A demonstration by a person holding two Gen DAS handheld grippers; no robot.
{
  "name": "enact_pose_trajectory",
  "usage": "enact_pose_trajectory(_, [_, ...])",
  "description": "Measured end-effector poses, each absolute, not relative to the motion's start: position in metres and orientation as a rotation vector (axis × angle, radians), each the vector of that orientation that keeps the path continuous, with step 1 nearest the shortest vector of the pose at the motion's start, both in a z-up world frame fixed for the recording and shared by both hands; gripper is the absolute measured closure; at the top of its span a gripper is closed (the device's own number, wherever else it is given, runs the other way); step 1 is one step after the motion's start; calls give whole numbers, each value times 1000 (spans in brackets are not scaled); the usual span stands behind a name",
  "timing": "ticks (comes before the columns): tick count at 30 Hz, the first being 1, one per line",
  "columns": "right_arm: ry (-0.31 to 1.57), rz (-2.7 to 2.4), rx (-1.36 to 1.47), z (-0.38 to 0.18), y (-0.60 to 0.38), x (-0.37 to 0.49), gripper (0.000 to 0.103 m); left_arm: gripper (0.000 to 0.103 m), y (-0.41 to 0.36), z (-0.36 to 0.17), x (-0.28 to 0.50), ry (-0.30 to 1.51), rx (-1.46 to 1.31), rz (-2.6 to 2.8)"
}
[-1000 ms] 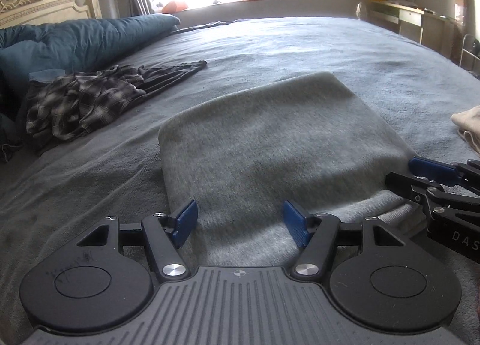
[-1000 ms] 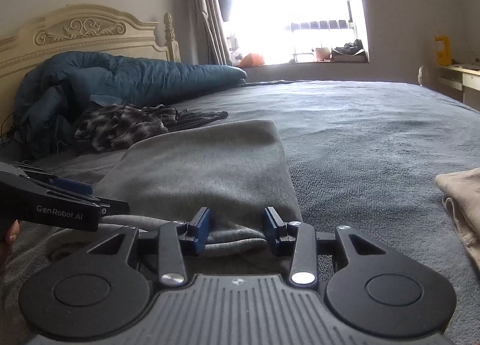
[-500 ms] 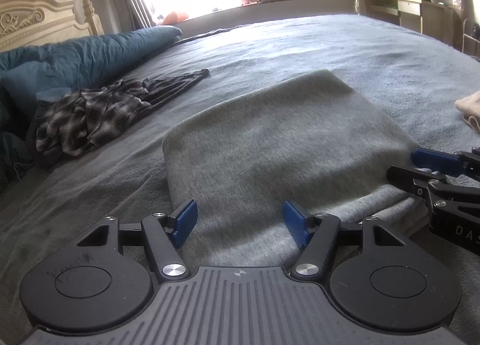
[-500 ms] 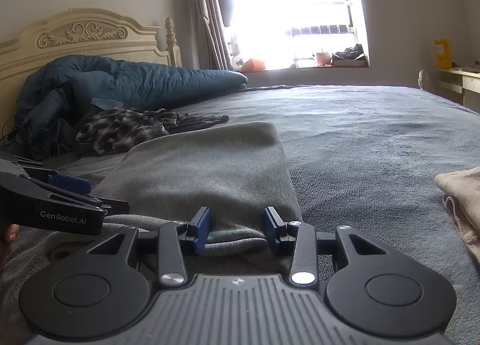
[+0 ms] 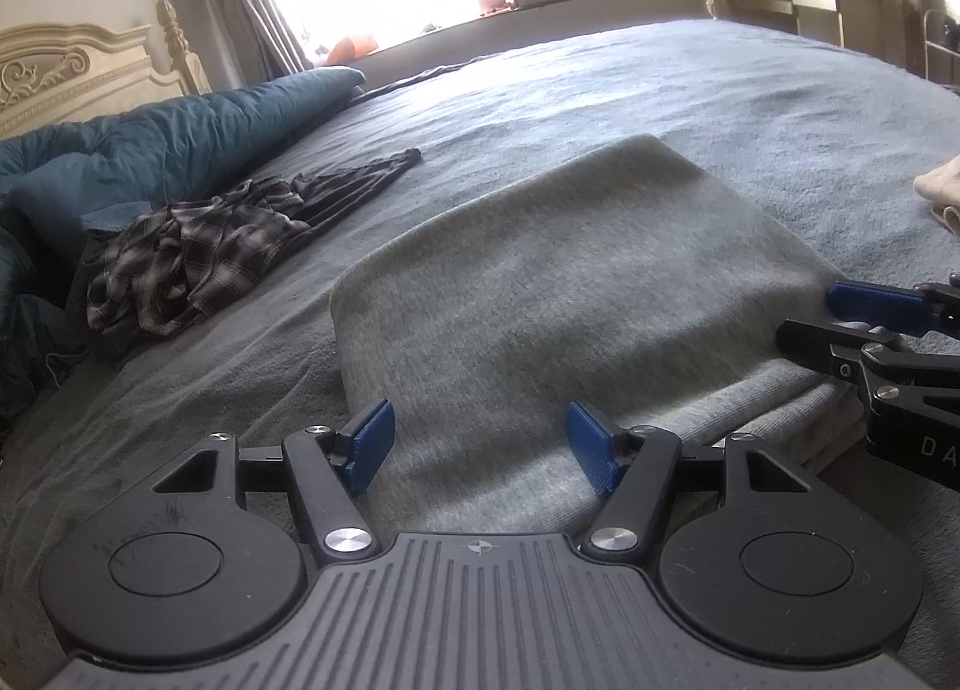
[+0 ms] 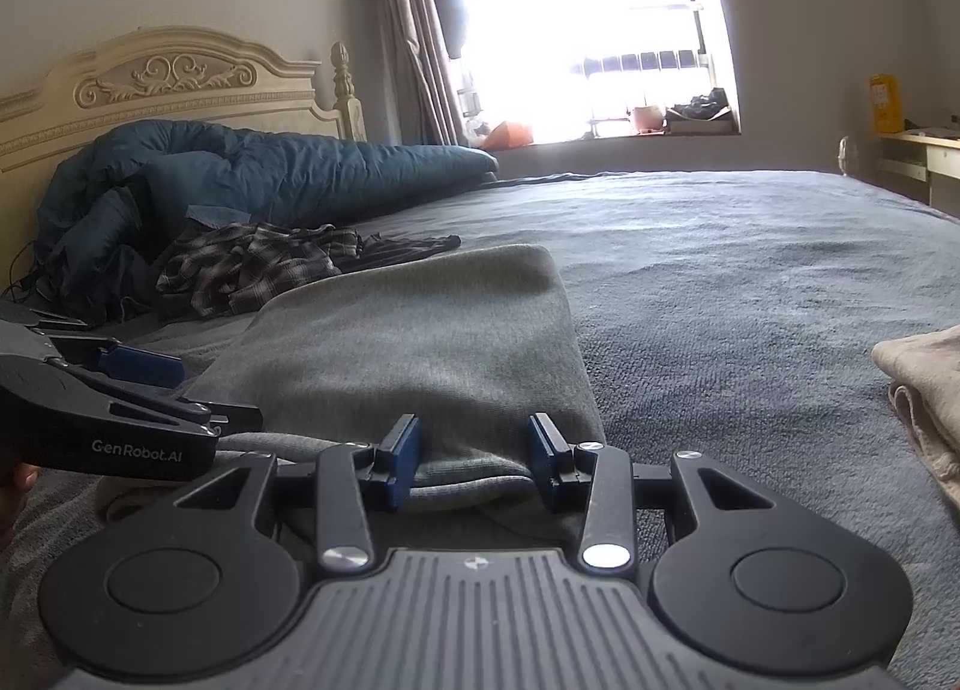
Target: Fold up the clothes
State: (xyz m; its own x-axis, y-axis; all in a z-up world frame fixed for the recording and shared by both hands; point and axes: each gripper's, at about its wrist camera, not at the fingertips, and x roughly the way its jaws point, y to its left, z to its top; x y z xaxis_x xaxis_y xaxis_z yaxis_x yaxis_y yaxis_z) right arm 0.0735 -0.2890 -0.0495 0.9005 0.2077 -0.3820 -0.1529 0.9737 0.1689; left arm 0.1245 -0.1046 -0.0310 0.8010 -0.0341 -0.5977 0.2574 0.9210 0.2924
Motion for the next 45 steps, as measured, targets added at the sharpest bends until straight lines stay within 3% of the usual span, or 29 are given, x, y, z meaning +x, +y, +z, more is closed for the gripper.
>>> enact_pose_trajectory(8, [405, 191, 149, -50, -290, 73, 62, 36, -99, -32, 123, 611, 347, -165])
enact_pose_trajectory(17, [403, 193, 160, -51, -290, 72, 62, 33, -3, -31, 137, 708, -222, -261])
enact_pose_trajectory(22, [404, 192, 158, -51, -290, 72, 62, 33, 28, -56, 163, 845, -492, -387])
enact_pose_trajectory(33, [417, 200, 179, -43, -293, 73, 61, 33, 36, -75, 186, 838, -631, -516])
enact_pose_trajectory(37, [392, 197, 300, -20, -317, 69, 37, 33, 37, -77, 195, 861, -638, -568])
enact_pose_trajectory(40, [447, 191, 465, -9, -346, 85, 32, 33, 37, -79, 205, 870, -651, -597])
enact_pose_trajectory(45, [724, 215, 600, -21, -370, 137, 27, 33, 32, -81, 215, 862, -678, -632])
